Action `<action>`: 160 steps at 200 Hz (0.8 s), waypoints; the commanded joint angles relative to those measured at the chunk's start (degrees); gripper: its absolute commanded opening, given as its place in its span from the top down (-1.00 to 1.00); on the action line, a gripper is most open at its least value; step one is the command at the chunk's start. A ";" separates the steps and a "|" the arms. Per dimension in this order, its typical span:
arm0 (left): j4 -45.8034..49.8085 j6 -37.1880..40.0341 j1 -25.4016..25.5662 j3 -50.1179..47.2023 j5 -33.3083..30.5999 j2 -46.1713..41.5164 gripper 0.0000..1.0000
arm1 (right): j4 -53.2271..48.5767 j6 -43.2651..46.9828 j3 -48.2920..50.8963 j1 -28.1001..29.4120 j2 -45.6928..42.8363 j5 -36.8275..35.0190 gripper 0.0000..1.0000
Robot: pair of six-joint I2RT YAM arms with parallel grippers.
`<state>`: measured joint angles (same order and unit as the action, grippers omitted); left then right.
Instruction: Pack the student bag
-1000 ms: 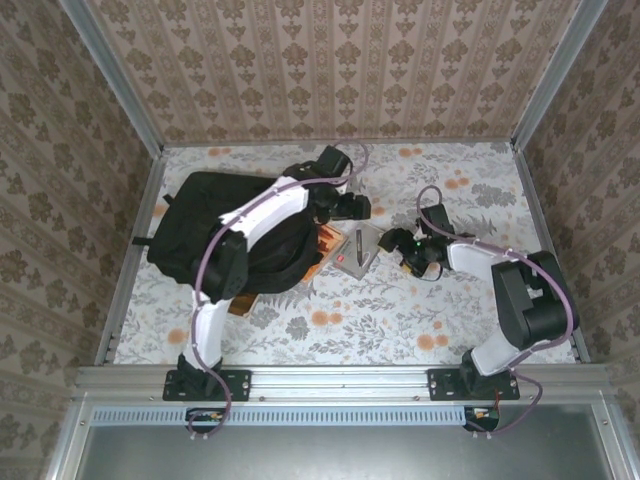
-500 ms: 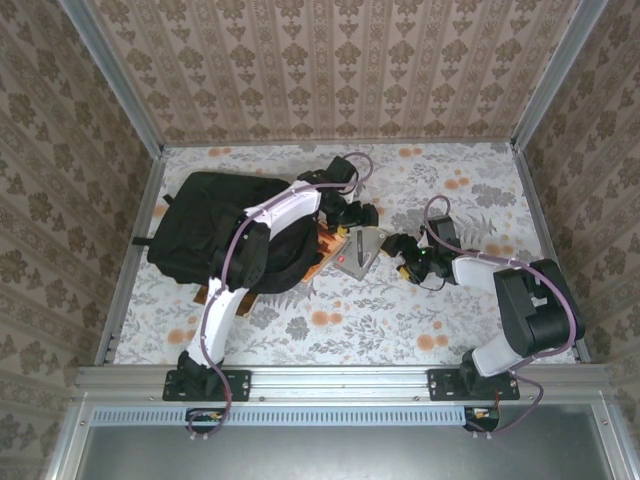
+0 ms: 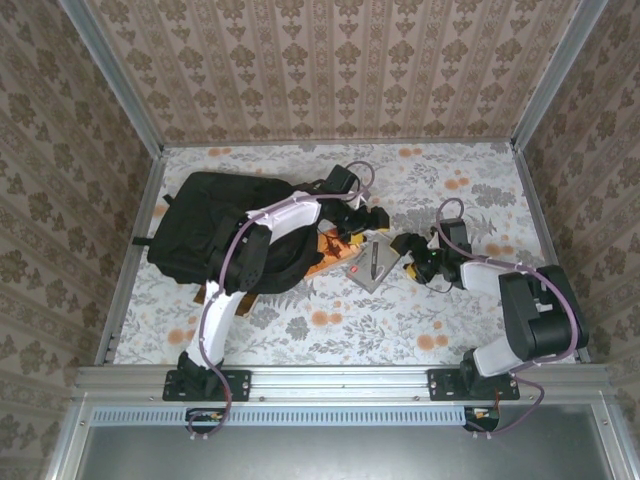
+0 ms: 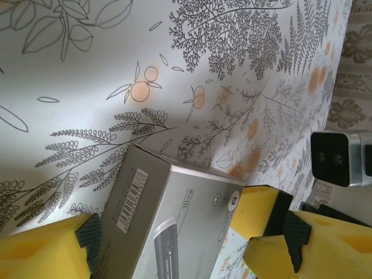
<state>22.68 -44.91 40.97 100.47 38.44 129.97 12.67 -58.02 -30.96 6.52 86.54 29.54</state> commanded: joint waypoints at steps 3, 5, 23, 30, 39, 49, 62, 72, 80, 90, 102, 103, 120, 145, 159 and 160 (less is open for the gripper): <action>5.18 -0.58 1.79 -2.42 1.26 0.15 -0.70 | 4.65 -2.28 0.53 0.02 2.28 5.35 -0.58; 5.14 -0.61 1.80 -2.45 1.39 0.12 -0.70 | 4.76 -2.39 0.48 0.06 2.28 5.55 -0.58; 4.31 -1.50 2.58 -2.90 2.49 -0.07 -0.71 | 4.97 -2.21 -0.48 0.66 2.32 7.09 -0.58; 3.77 -2.01 2.94 -3.16 3.01 -0.07 -0.71 | 5.45 -2.53 -0.50 0.85 2.10 7.53 -0.58; 3.55 -2.57 3.40 -3.20 3.49 0.01 -0.71 | 6.24 -2.96 -0.49 0.95 1.62 8.11 -0.58; 3.29 -2.97 3.90 -3.30 3.83 0.32 -0.71 | 6.80 -3.40 -0.57 1.07 1.03 8.66 -0.58; 2.96 -3.58 4.08 -3.58 4.05 0.54 -0.71 | 7.87 -4.43 -0.55 1.34 -0.06 9.19 -0.58; 2.85 -3.70 4.01 -3.79 3.78 0.63 -0.71 | 8.22 -5.17 -0.42 1.64 -1.16 9.31 -0.58; 2.89 -3.70 3.86 -4.02 3.59 0.55 -0.70 | 8.06 -5.58 -0.44 1.97 -2.20 9.22 -0.58; 2.87 -3.62 3.66 -4.22 3.30 0.28 -0.71 | 7.74 -6.02 -0.47 2.38 -3.54 9.00 -0.58; 3.13 -3.28 3.50 -4.38 2.86 0.03 -0.70 | 7.14 -6.41 -0.50 3.07 -5.26 8.40 -0.58; 3.15 -3.31 3.50 -4.35 2.83 0.02 -0.71 | 7.08 -6.45 -0.50 3.11 -5.43 8.33 -0.58; 3.30 -3.00 3.17 -4.63 2.68 -0.33 -0.71 | 6.09 -6.74 -0.81 4.23 -7.79 7.09 -0.58; 3.30 -2.83 3.04 -4.94 2.25 -0.77 -0.71 | 5.19 -6.67 -1.89 6.14 -8.86 5.78 -0.58; 3.53 -2.48 3.05 -4.94 2.02 -1.03 -0.71 | 5.27 -6.72 -2.47 7.10 -8.13 5.04 -0.58; 3.52 -2.48 3.01 -4.98 2.01 -1.03 -0.71 | 5.31 -6.74 -2.50 7.14 -8.05 4.98 -0.58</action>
<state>21.67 -47.57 42.33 97.84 39.00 128.51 14.41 -63.61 -30.94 10.98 78.19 33.45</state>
